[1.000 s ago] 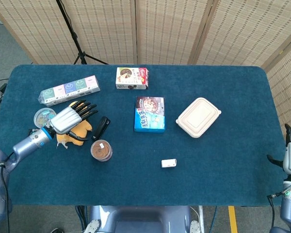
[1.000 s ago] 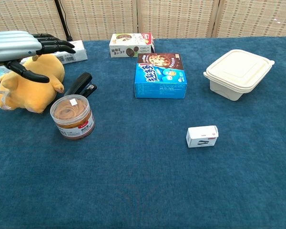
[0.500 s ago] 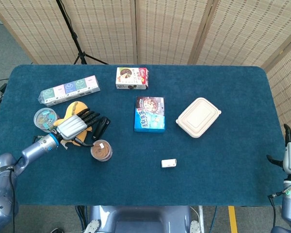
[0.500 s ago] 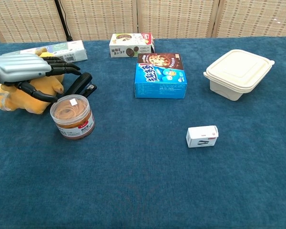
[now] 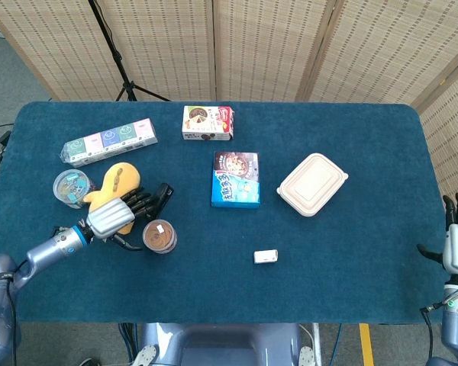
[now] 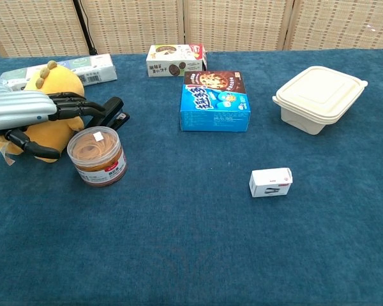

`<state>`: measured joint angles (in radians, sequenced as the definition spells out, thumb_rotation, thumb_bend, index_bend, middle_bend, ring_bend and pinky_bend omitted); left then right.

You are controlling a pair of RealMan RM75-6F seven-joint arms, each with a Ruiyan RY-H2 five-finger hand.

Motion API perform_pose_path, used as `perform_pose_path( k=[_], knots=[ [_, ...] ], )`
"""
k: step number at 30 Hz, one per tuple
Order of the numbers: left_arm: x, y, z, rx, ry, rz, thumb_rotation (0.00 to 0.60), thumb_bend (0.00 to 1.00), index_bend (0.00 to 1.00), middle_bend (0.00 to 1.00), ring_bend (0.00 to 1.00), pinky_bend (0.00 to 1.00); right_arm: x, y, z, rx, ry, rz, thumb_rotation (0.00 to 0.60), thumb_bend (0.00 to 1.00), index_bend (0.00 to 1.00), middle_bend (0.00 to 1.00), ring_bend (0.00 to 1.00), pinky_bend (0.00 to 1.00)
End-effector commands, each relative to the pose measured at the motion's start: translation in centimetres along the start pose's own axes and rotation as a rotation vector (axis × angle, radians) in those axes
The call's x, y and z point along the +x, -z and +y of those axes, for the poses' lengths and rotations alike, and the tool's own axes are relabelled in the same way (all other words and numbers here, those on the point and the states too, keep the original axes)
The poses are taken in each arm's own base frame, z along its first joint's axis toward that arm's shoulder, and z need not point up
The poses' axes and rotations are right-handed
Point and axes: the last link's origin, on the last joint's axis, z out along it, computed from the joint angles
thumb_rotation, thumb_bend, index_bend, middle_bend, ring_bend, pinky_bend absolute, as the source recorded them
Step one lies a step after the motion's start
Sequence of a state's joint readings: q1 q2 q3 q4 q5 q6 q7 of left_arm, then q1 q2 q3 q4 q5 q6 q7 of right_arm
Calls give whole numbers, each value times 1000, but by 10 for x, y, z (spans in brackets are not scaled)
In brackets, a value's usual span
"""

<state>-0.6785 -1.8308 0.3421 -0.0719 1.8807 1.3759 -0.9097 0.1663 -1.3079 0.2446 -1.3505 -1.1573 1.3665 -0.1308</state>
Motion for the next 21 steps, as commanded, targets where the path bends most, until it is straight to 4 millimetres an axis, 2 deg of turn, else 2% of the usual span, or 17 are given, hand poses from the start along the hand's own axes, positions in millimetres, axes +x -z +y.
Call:
perform_pose_path(
  k=[1,15,21],
  knots=[
    [-4,6,5,-18,35,8,0,0,0,0,0,0,0,0,0,1,-2,1,600,0,0,0,0,0],
    [2,21,14,-59,154,117,0,0,0,0,0,0,2,3,-3,10,-11,1,600,0,0,0,0,0],
    [21,24,10,-54,213,234,0,0,0,0,0,0,3,5,-4,19,-20,2,600,0,0,0,0,0]
  ],
)
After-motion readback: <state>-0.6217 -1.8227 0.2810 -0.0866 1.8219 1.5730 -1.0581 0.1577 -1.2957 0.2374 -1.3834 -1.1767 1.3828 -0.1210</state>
